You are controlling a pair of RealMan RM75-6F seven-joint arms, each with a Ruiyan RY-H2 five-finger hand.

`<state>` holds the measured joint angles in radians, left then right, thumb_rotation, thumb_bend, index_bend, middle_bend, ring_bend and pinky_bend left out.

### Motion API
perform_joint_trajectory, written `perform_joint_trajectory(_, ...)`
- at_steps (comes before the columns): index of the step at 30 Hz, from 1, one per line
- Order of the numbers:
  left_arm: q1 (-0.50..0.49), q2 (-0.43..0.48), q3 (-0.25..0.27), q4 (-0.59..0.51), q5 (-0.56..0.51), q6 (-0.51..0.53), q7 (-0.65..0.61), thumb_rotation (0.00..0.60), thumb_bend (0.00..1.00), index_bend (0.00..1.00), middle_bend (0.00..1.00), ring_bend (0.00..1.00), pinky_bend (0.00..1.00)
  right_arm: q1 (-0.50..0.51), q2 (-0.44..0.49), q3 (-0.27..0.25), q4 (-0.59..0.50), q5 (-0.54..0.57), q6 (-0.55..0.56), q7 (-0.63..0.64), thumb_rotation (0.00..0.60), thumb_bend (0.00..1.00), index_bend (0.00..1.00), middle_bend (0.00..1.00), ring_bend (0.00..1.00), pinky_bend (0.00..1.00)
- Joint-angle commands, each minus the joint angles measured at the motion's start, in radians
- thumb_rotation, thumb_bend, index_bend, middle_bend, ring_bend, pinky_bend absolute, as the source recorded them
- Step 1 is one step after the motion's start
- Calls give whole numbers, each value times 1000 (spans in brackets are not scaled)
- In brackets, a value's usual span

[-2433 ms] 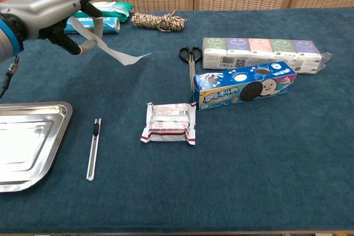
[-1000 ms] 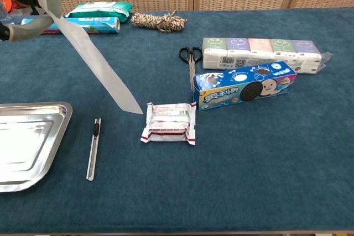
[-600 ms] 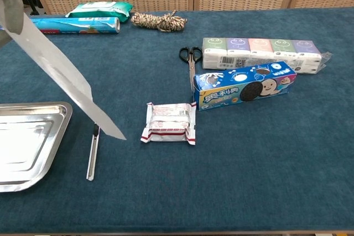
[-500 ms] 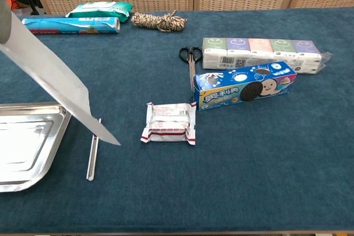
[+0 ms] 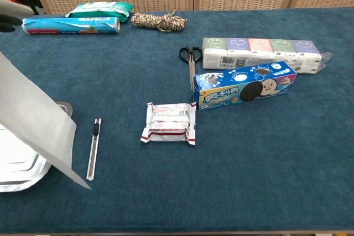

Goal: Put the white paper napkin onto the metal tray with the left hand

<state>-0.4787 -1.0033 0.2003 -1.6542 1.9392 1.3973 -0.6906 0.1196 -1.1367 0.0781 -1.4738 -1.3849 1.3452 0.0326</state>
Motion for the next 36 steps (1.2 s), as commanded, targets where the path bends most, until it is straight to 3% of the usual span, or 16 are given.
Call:
perform_joint_trajectory(1, -11, 16, 30, 53, 20, -8, -62, 600, 599, 769, 11, 0, 0, 0, -1, 1, 0, 0, 0, -1, 600, 0, 112, 0, 0, 0)
perform_joint_trajectory(11, -22, 55, 70, 136, 46, -16, -94, 600, 602, 769, 11, 0, 0, 2, -5, 2, 2, 4, -4, -11, 600, 0, 113, 0, 0, 0)
perform_joint_trajectory(36, -21, 167, 144, 177, 72, -45, -94, 600, 619, 769, 11, 0, 0, 4, -14, 3, 7, 9, -10, -22, 600, 0, 112, 0, 0, 0)
